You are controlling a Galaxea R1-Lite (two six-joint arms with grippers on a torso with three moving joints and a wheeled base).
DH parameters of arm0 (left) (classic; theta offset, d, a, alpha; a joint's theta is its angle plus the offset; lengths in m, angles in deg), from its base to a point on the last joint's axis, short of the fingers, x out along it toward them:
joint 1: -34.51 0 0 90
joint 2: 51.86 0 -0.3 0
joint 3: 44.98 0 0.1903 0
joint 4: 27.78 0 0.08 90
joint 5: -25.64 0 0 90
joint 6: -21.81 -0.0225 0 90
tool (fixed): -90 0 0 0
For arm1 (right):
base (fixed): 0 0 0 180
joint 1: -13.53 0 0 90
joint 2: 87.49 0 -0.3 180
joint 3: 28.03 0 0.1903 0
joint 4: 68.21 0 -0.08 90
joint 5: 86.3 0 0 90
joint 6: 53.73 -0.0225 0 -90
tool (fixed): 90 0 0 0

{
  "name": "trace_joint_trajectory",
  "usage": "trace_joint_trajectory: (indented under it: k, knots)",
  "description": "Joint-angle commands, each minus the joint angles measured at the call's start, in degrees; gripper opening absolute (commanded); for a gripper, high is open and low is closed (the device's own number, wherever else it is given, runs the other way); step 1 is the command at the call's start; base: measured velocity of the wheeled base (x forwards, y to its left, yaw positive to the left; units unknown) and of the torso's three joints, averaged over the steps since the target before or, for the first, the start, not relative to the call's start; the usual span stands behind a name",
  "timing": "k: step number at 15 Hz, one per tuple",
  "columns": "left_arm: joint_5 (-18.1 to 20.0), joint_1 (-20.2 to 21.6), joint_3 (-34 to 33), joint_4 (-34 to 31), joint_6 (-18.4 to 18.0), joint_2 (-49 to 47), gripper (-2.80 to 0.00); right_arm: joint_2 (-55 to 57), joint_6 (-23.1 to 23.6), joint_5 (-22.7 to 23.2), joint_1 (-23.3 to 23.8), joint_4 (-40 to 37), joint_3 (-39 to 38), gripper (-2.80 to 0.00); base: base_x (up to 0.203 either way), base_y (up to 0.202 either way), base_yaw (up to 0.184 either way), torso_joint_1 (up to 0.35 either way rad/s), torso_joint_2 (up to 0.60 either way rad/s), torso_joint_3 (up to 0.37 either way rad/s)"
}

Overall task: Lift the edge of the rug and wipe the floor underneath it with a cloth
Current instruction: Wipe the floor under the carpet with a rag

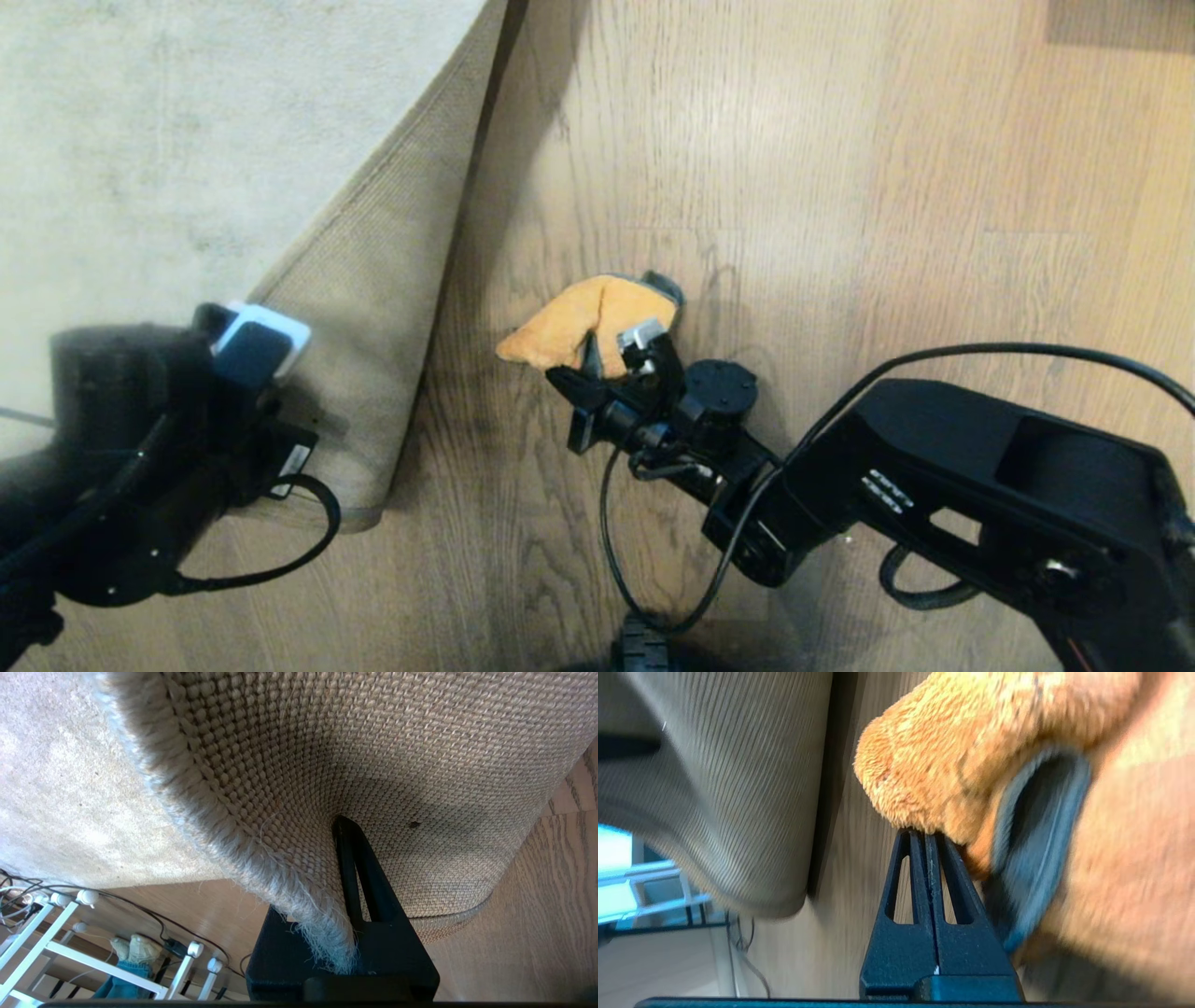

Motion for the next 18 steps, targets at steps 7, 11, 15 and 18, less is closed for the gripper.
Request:
trace_joint_trajectory:
  k: [7,11,15,18]
  knots:
    - [-0.2,0.0,-0.18,0.16,-0.11,0.0,-2.8,0.74,-0.01,0.06,2.4,-9.94,16.98,-2.8,0.0,0.0,0.0,0.0,0.0,0.0]
    - [-0.2,-0.01,-0.26,0.16,-0.11,0.0,-2.8,1.45,-0.02,0.07,3.52,-14.9,24.14,-2.8,0.0,0.0,0.0,0.0,0.0,0.0]
    - [-0.2,0.0,-0.18,0.16,-0.11,0.0,-2.8,1.37,0.12,-0.01,3.45,-13.6,21.57,-2.8,0.0,0.0,0.0,0.0,0.0,0.0]
    - [-0.2,0.0,-0.18,0.16,-0.11,0.09,-2.8,0.27,0.13,-0.01,2.59,-10.4,16.04,-2.8,0.0,0.0,0.0,0.0,0.0,0.0]
